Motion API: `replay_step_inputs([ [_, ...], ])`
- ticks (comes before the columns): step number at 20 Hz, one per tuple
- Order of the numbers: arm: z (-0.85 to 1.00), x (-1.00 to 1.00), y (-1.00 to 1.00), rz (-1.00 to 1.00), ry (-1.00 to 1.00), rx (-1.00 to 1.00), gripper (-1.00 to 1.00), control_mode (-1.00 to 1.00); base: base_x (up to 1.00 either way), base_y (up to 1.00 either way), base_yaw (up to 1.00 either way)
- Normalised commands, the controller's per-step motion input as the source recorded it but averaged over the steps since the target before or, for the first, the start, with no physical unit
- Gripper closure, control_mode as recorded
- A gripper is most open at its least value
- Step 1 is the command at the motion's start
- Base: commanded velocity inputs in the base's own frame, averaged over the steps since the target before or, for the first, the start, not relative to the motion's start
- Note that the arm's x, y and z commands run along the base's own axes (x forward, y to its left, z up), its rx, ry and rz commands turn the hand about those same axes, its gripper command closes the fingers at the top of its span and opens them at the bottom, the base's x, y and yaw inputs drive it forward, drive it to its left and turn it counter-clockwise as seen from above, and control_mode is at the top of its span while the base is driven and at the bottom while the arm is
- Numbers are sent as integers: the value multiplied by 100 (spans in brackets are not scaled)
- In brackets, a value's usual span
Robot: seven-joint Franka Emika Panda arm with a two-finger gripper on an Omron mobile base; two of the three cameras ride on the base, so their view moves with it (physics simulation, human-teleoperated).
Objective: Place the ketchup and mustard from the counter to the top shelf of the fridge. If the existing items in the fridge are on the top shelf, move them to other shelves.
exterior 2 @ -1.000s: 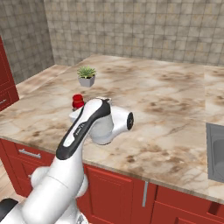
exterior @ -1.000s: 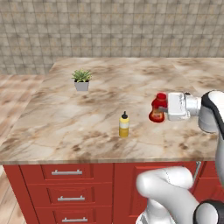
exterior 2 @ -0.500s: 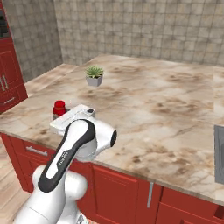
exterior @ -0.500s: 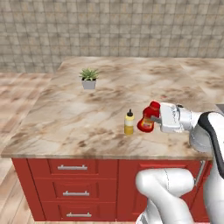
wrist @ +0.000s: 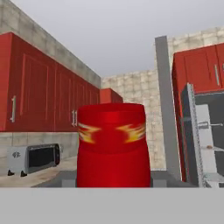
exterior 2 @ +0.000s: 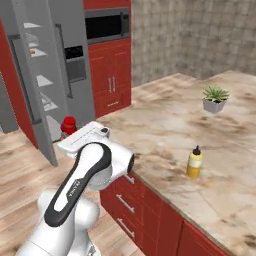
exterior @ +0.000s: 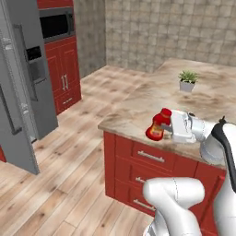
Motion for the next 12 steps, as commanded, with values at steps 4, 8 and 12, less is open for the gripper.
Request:
replay_step_inputs([
  [4, 0, 0, 0, 0, 0, 0, 100, 100, 46, 100, 42],
  [8, 0, 0, 0, 0, 0, 0, 100, 100, 98, 100, 2],
  [12, 0, 0, 0, 0, 0, 0, 100, 100, 100, 100, -30],
])
